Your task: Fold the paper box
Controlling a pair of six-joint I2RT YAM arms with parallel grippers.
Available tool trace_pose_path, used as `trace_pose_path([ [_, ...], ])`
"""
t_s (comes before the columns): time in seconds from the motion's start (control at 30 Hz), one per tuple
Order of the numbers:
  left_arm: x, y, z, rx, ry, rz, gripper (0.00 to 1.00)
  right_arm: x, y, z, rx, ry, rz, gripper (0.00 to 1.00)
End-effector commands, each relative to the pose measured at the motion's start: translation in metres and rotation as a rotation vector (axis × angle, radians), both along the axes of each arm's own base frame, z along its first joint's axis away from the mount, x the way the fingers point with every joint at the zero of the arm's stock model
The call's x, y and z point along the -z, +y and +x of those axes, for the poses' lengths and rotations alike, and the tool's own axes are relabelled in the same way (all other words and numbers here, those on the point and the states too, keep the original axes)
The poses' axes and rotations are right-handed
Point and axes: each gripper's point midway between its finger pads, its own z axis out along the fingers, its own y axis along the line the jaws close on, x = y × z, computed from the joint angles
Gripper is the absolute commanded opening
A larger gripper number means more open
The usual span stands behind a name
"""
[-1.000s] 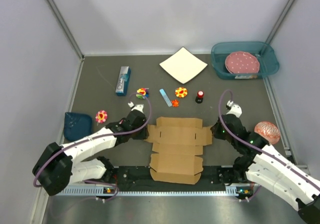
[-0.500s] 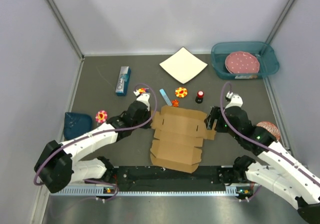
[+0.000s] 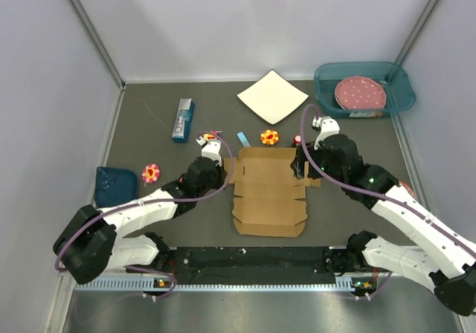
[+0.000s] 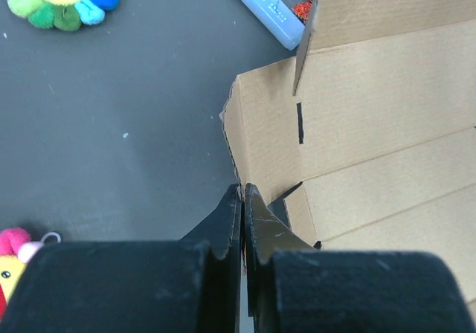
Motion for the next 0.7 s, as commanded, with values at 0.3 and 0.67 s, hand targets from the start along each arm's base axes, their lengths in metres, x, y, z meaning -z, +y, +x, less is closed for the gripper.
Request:
trace_pose_path([
  [0.3, -0.002, -0.009, 0.023, 0.087, -0.116, 0.159, 0.00, -0.017, 0.044, 0.044, -0.138, -0.084, -0.024, 0.73],
  [0.67, -0.021, -0.008, 0.029, 0.148, -0.172, 0.249, 0.00, 0.010, 0.078, 0.062, -0.263, -0.089, -0.031, 0.74],
])
